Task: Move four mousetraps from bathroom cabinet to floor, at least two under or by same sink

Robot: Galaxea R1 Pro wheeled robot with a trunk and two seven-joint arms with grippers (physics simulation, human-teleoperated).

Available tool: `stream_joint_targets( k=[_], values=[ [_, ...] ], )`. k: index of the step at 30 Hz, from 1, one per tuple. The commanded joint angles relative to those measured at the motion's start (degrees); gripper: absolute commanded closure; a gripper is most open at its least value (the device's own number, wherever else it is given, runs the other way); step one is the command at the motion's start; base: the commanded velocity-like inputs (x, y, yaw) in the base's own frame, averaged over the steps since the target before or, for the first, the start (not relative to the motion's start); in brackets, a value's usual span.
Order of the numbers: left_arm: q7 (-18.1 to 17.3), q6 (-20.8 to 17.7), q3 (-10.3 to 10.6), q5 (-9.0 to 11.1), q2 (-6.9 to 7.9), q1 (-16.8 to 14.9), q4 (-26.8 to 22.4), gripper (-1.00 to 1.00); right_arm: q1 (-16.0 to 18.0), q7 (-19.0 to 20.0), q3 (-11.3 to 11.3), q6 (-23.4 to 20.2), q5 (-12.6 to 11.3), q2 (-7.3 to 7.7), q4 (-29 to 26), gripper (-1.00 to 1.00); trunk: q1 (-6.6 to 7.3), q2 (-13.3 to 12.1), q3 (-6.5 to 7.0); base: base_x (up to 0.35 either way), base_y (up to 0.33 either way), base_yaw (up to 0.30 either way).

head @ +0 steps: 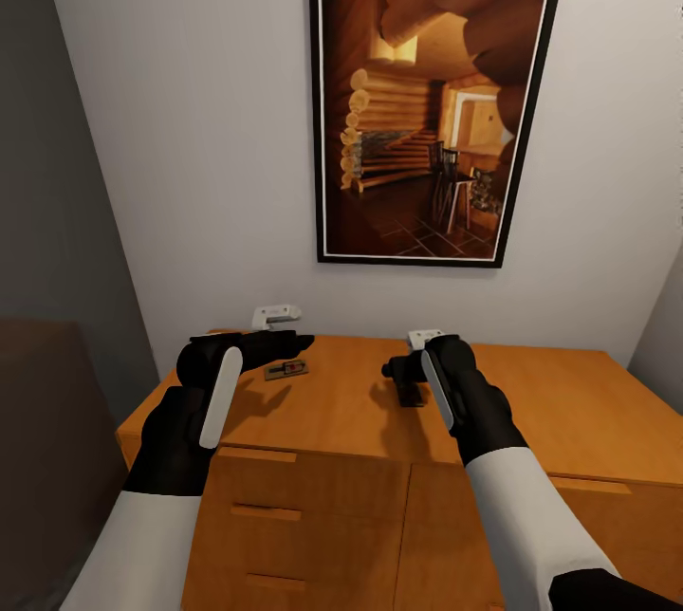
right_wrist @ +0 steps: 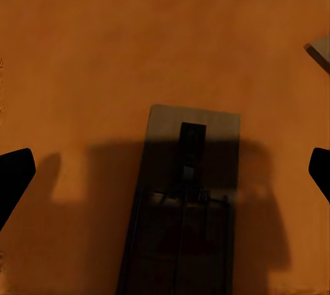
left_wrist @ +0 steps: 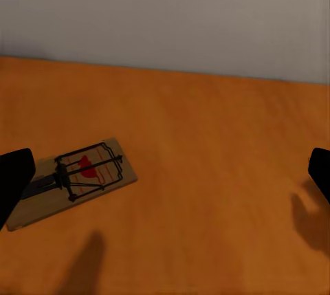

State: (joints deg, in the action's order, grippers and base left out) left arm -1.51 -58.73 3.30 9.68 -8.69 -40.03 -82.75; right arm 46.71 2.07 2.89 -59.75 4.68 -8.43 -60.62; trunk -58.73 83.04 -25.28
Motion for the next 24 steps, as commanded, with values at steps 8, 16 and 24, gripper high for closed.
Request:
stream_joint_targets(
  k=[8, 16, 24],
  values=[
    [-0.2, -0.2, 0.0, 0.0, -0.07, 0.0, 0.0, -1.00, 0.0, 0.2, 0.0, -0.2, 0.5, 0.05, -0.3, -1.00, 0.01, 0.0, -0.07, -0.195, 0.000, 0.000],
    [-0.2, -0.2, 0.0, 0.0, -0.02, 0.0, 0.0, -1.00, 0.0, 0.2, 0.0, -0.2, 0.5, 0.07, -0.4, -1.00, 0.01, 0.0, -0.07, -0.093, 0.000, 0.000],
    [-0.2, -0.2, 0.0, 0.0, -0.01, 0.0, 0.0, -1.00, 0.0, 0.2, 0.0, -0.2, 0.5, 0.02, -0.4, -1.00, 0.01, 0.0, -0.07, -0.019, 0.000, 0.000]
  ],
)
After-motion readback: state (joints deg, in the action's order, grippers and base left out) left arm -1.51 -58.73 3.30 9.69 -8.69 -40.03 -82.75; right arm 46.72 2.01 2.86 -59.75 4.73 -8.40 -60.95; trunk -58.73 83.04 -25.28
